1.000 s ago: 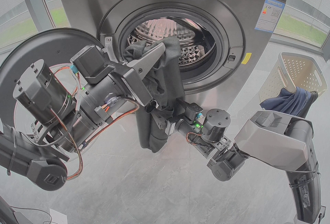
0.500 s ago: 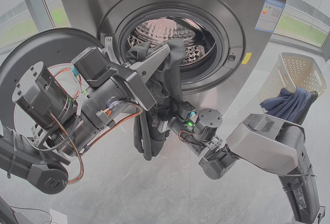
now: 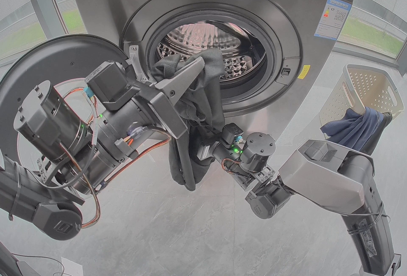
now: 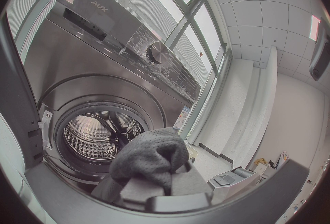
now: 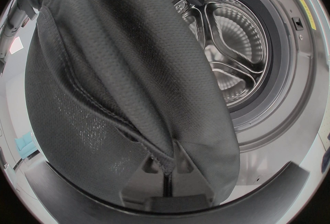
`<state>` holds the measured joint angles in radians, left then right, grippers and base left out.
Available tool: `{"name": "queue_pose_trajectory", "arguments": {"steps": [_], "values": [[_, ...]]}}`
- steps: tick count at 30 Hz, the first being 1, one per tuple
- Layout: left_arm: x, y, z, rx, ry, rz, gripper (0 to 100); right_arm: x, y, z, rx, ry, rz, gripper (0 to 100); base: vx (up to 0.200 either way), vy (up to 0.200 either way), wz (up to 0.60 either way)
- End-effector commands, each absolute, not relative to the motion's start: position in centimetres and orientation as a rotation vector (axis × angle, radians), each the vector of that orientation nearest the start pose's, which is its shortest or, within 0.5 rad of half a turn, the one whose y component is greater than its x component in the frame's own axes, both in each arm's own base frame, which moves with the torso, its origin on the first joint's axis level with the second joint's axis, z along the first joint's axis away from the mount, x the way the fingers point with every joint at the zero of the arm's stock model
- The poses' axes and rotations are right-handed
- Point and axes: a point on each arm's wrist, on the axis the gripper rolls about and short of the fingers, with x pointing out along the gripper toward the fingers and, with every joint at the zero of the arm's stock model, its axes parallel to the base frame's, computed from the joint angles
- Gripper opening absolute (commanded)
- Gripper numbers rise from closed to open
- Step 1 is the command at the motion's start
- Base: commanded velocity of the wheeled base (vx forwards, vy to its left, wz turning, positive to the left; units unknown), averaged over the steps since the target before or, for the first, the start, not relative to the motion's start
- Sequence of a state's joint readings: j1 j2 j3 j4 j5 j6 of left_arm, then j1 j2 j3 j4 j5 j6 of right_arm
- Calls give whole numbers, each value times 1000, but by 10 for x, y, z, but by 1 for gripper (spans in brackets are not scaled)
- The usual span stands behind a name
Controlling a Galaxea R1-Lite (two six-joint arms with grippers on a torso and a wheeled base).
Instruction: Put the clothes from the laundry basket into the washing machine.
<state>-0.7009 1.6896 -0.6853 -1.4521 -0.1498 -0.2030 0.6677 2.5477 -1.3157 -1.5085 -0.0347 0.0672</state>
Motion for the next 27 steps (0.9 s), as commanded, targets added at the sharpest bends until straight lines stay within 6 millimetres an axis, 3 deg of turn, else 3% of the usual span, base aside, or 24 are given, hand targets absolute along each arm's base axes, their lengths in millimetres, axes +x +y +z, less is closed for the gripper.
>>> {"name": "queue_pose_trajectory", "arguments": {"steps": [1, 4, 11, 18, 27], "values": [[220, -177, 233, -305, -353, -833, 0, 371, 285, 70, 165, -258, 628, 0, 0, 0, 0], [224, -172, 231, -302, -349, -808, 0, 369, 278, 75, 163, -256, 617, 0, 0, 0, 0], [239, -147, 213, -274, -286, -702, 0, 351, 251, 114, 171, -288, 592, 0, 0, 0, 0], [252, -136, 176, -243, -173, -637, 0, 337, 240, 143, 185, -329, 593, 0, 0, 0, 0], [263, -142, 123, -208, -16, -622, 0, 326, 238, 169, 206, -384, 602, 0, 0, 0, 0]]}}
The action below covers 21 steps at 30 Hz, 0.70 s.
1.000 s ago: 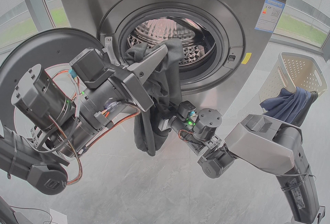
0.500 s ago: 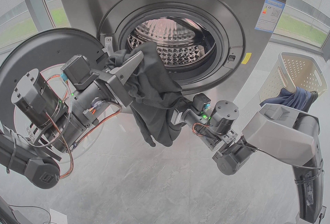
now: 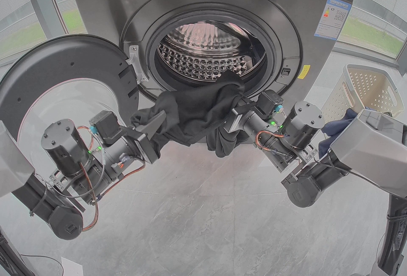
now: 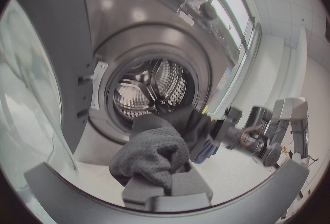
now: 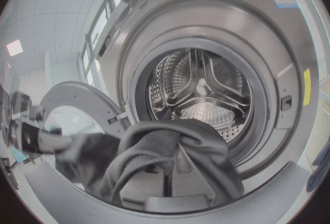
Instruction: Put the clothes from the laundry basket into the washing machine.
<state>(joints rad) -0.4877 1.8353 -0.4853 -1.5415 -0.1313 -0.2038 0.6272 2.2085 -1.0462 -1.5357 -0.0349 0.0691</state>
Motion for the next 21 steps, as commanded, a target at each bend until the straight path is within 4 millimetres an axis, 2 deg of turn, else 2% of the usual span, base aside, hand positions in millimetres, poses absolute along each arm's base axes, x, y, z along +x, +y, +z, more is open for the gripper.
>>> {"name": "queue_pose_trajectory", "arguments": {"steps": [1, 2, 5, 6, 10, 17, 21], "values": [[263, -143, 121, -207, -10, -623, 0, 326, 238, 170, 207, -386, 602, 0, 0, 0, 0], [266, -144, 114, -202, 13, -624, 0, 325, 237, 171, 208, -389, 602, 0, 0, 0, 0], [268, -146, 109, -199, 28, -623, 0, 325, 237, 172, 210, -396, 602, 0, 0, 0, 0], [268, -146, 109, -199, 28, -624, 100, 325, 237, 172, 210, -395, 602, 0, 0, 0, 0], [269, -148, 103, -195, 50, -625, 100, 326, 236, 173, 210, -396, 599, 0, 0, 0, 0], [258, -154, 79, -146, 146, -651, 100, 327, 237, 173, 210, -396, 599, 0, 0, 0, 0], [262, -160, 82, -137, 120, -665, 100, 325, 239, 171, 211, -389, 605, 0, 0, 0, 0]]}}
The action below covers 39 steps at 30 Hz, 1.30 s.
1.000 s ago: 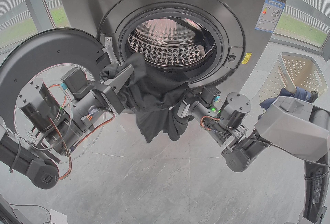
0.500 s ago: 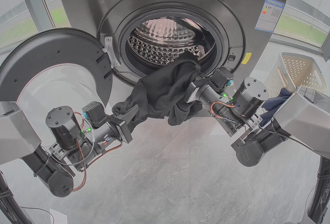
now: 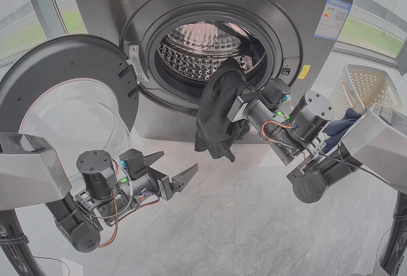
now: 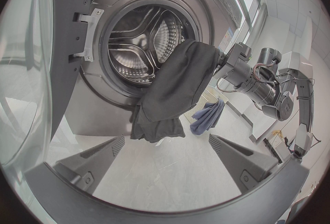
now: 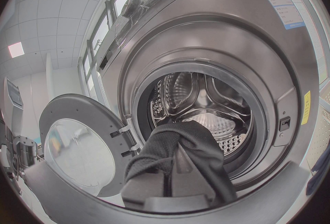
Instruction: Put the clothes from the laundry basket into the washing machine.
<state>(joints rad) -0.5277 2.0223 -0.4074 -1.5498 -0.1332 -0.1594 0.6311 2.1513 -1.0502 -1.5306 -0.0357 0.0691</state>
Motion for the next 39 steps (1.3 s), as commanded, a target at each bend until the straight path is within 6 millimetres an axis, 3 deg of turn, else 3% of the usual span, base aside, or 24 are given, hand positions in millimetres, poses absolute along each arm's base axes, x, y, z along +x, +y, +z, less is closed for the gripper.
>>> {"name": "queue_pose_trajectory", "arguments": {"steps": [1, 4, 7, 18, 23, 33, 39], "values": [[264, -162, 85, -142, 102, -668, 100, 325, 241, 170, 211, -386, 608, 0, 0, 0, 0], [277, -174, 102, -163, 8, -691, 100, 323, 243, 169, 213, -382, 616, 0, 0, 0, 0], [283, -184, 108, -171, -30, -717, 100, 323, 245, 168, 212, -379, 619, 0, 0, 0, 0], [307, -217, 82, -167, -25, -746, 100, 316, 253, 171, 222, -382, 642, 0, 0, 0, 0], [318, -221, 78, -168, -40, -739, 100, 313, 255, 172, 224, -381, 650, 0, 0, 0, 0], [348, -235, 68, -176, -108, -656, 100, 288, 274, 175, 259, -360, 695, 0, 0, 0, 0], [363, -235, 66, -188, -140, -595, 100, 283, 273, 175, 260, -347, 702, 0, 0, 0, 0]]}}
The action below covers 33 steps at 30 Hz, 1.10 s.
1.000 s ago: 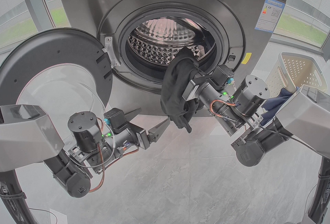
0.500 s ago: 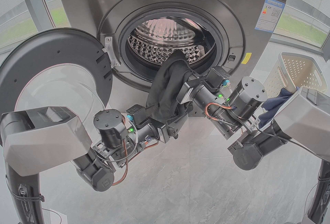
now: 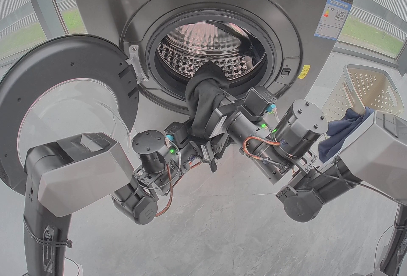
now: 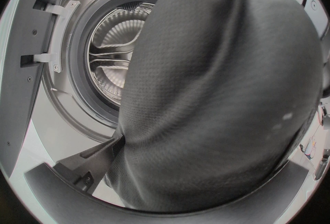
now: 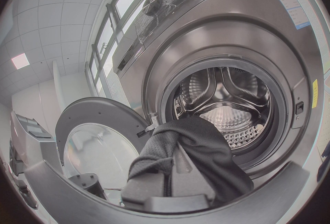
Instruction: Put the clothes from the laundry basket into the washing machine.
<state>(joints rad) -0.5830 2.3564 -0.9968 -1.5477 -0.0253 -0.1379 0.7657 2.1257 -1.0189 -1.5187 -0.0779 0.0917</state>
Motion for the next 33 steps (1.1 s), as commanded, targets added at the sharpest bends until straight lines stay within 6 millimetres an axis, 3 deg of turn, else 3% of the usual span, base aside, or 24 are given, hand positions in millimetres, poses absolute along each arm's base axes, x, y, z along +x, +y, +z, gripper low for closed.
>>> {"name": "queue_pose_trajectory", "arguments": {"steps": [1, 5, 6, 13, 17, 23, 33], "values": [[363, -235, 66, -189, -143, -590, 100, 283, 273, 175, 260, -347, 702, 0, 0, 0, 0], [371, -231, 69, -196, -166, -552, 100, 283, 272, 173, 261, -341, 702, 0, 0, 0, 0], [371, -231, 70, -197, -168, -549, 0, 283, 272, 173, 259, -340, 702, 0, 0, 0, 0], [372, -231, 72, -202, -173, -545, 0, 286, 268, 173, 262, -343, 689, 0, 0, 0, 0], [373, -224, 77, -209, -183, -517, 0, 293, 251, 178, 257, -350, 645, 0, 0, 0, 0], [364, -213, 109, -235, -236, -506, 0, 312, 219, 160, 228, -293, 555, 0, 0, 0, 0], [329, -201, 146, -264, -253, -531, 0, 315, 222, 147, 217, -261, 554, 0, 0, 0, 0]]}}
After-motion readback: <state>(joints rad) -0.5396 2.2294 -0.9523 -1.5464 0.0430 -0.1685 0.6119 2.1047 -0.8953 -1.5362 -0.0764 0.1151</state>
